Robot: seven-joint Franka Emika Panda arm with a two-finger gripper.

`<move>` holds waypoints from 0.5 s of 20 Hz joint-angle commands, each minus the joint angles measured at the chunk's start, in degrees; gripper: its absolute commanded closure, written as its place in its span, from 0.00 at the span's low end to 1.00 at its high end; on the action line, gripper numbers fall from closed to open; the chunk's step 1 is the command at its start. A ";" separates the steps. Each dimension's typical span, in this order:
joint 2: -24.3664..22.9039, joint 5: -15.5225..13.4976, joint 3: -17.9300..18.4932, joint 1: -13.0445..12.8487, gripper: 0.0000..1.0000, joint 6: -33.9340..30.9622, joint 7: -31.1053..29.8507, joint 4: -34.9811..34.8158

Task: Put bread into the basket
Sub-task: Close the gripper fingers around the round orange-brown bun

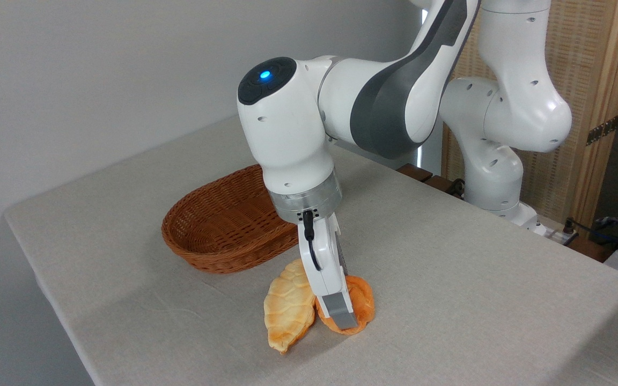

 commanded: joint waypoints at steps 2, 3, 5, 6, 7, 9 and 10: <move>0.06 0.62 0.25 -0.25 0.44 1.46 0.86 -0.41; 0.06 0.62 0.25 -0.25 0.44 1.46 0.86 -0.41; 0.06 0.62 0.25 -0.25 0.43 1.46 0.86 -0.41; 0.06 0.62 0.25 -0.25 0.43 1.46 0.86 -0.41; 0.06 0.62 0.25 -0.25 0.43 1.46 0.86 -0.41; 0.06 0.62 0.25 -0.25 0.43 1.46 0.86 -0.41; 0.06 0.62 0.25 -0.25 0.43 1.46 0.86 -0.41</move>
